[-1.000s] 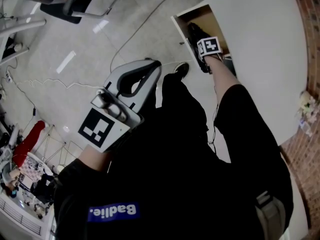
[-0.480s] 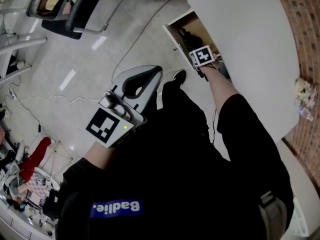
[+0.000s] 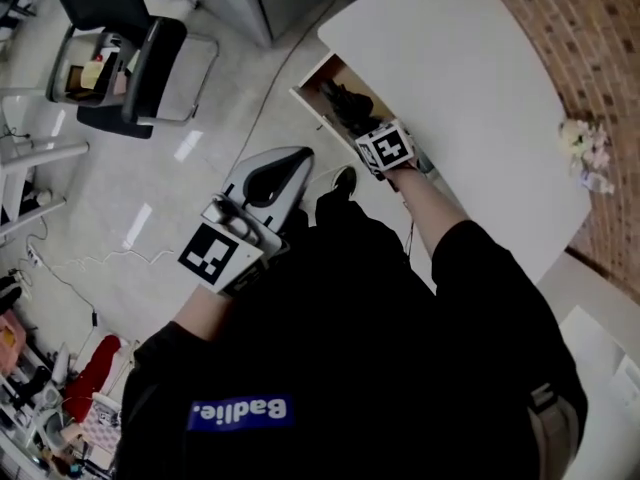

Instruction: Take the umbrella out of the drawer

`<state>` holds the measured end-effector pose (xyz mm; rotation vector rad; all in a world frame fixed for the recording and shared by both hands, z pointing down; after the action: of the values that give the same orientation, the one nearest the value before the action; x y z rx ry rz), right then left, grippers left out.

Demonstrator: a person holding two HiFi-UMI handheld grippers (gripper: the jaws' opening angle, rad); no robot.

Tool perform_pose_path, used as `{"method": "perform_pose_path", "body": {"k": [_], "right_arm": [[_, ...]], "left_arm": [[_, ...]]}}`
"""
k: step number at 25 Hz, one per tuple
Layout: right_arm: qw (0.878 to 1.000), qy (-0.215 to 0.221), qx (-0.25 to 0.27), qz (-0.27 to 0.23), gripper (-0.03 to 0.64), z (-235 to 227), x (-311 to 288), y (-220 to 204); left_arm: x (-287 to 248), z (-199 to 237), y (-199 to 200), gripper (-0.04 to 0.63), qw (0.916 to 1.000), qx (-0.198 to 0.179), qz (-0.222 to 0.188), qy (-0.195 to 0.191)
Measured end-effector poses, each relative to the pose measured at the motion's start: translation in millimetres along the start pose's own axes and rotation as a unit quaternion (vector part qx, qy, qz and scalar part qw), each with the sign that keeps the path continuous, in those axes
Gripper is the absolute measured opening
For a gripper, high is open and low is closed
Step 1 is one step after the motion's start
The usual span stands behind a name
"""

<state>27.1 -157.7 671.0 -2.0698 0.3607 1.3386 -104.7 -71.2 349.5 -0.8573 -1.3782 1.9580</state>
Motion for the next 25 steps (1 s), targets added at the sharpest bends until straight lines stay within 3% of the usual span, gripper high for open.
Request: {"method": "perform_pose_path", "body": {"k": [7,15,25], "right_arm": [[0.998,-0.027,0.012,-0.047,0.239,-23,72,15],[0.989,-0.073,-0.056,-0.112,0.239,-102,133,40],[0.979,-0.138,-0.118,-0.092,0.239,-204,131,33]], "left_arm": [[-28,-16,14,-0.003,0.9991,-0.007,-0.015,-0.038],[-69,-32,37,-0.003,0.9973,-0.025,-0.03,-0.063],[-95,-35,54,-0.003,0.9981,-0.036,-0.018,-0.046]]}}
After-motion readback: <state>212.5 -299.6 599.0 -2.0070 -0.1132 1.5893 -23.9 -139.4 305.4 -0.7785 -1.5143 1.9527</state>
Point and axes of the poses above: the fingertips, and each gripper's own axes: x backward along the fingers, z to its left, y out of its top, the point moved 3 cm from there along x, backward along the fingers, and after that the axes turned 11 degrees about -x, right-handed, at the moved point
